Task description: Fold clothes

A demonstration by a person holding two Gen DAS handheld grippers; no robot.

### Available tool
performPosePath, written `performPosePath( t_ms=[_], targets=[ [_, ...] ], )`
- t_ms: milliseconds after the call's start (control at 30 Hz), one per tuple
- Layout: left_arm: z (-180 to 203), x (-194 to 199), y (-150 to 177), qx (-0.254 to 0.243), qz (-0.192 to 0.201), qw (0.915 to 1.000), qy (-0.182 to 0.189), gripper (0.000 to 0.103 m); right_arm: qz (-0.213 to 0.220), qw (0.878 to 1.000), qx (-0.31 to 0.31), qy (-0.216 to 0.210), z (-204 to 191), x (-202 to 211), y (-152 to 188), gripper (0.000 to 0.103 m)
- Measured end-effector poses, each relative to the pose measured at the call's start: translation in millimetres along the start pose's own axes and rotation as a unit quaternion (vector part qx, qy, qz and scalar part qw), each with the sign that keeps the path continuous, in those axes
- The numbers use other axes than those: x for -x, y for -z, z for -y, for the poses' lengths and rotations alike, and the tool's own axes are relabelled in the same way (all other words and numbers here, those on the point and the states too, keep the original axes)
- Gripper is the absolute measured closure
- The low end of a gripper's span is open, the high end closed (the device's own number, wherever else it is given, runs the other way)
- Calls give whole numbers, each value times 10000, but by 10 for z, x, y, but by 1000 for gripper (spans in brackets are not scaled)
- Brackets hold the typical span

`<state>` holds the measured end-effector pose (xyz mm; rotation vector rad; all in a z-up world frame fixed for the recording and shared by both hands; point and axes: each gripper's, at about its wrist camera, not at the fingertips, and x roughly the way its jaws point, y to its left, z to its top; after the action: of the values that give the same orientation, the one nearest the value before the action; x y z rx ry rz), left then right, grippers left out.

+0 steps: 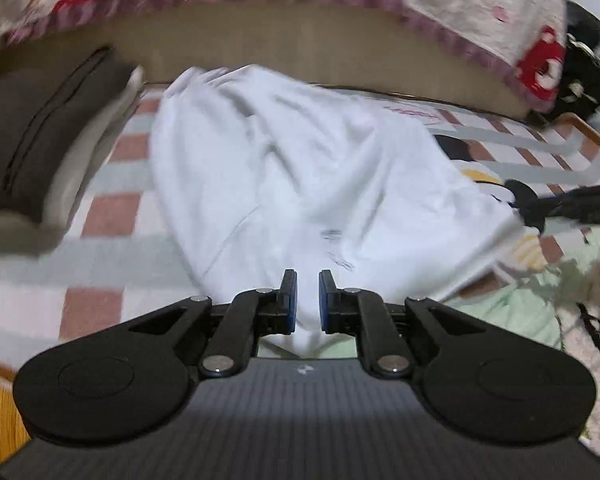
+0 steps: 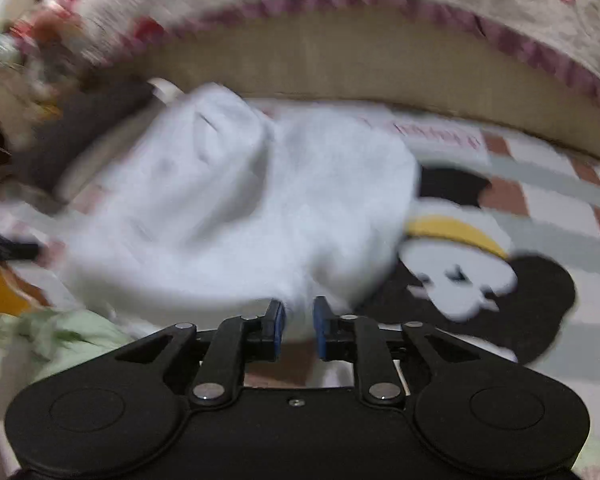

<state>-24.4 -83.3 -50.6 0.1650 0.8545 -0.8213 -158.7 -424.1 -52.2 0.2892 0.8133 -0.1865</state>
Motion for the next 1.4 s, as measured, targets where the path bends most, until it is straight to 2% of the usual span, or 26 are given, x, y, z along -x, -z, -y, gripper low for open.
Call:
performPosePath(
  t_ms=[33, 100, 200, 267, 300, 333, 367, 400, 433, 467, 500, 567, 667, 733, 767, 867, 933, 1067, 1200, 1333, 1367, 1400],
  targets=[
    [-83, 35, -3, 183, 6, 9998, 16, 91, 108, 9998, -90, -109, 49, 34, -41, 61],
    [-256, 190, -47, 521, 198, 9984, 129, 90, 324, 9986, -270, -328, 148, 101, -124, 40],
    [-453, 343, -113, 697, 556, 9959, -174, 76, 646, 9943, -539, -655, 296, 202, -248, 39],
    [-624, 220, -188, 970, 540, 9936, -213, 75, 860, 9899, -718, -872, 394, 269, -330, 40],
    [-709, 150, -227, 1120, 522, 9921, -214, 75, 810, 9923, -656, -675, 424, 171, -411, 39],
    [-797, 6, -284, 1396, 412, 9893, -46, 75, 745, 9945, -596, -439, 459, 53, -527, 39],
    [-897, -134, -327, 1726, 301, 9844, 137, 75, 654, 9955, -619, -300, 486, -33, -635, 39],
    [-1029, -278, -347, 2197, 187, 9746, 396, 75, 581, 9955, -698, -285, 557, -154, -747, 39],
    [-1183, -448, -346, 2703, 61, 9609, 594, 77, 587, 9933, -893, -436, 658, -232, -830, 39],
    [-1266, -583, -360, 2962, 11, 9531, 617, 77, 593, 9905, -1089, -588, 759, -310, -912, 39],
    [-1240, -659, -394, 2789, 39, 9591, 475, 77, 619, 9867, -1282, -778, 866, -406, -971, 39],
    [-1187, -805, -456, 2445, 98, 9694, 198, 75, 722, 9822, -1594, -682, 1022, -589, -977, 39],
    [-1059, -878, -402, 2140, 269, 9765, 34, 69, 795, 9688, -2237, -707, 1215, -718, -670, 39],
    [-1077, -953, -326, 2330, 172, 9719, 287, 65, 551, 9572, -2751, -716, 1307, -772, -442, 39],
    [-1085, -985, -302, 2381, 143, 9708, 234, 65, 520, 9546, -2828, -777, 1339, -800, -436, 39],
    [-1075, -1074, -275, 2297, 41, 9725, -376, 65, 518, 9476, -3002, -963, 1422, -861, -457, 39],
    [-1084, -1077, -265, 2292, 101, 9726, -387, 65, 601, 9439, -3093, -990, 1469, -918, -491, 38],
    [-1138, -1003, -163, 2631, 307, 9643, 74, 62, 360, 9501, -3046, -568, 1423, -992, -467, 38],
    [-1165, -1056, -71, 2809, 328, 9585, 371, 61, 239, 9501, -3033, -683, 1394, -1027, -459, 38],
    [-1167, -1256, -98, 3147, 238, 9462, 722, 56, 133, 9487, -3100, -613, 1423, -1153, -442, 37],
    [-1152, -1309, -126, 3150, 202, 9458, 761, 56, 92, 9485, -3116, -558, 1432, -1193, -433, 37],
    [-1110, -1352, -167, 3022, 163, 9502, 738, 62, 62, 9489, -3112, -521, 1436, -1228, -417, 37]
  ],
)
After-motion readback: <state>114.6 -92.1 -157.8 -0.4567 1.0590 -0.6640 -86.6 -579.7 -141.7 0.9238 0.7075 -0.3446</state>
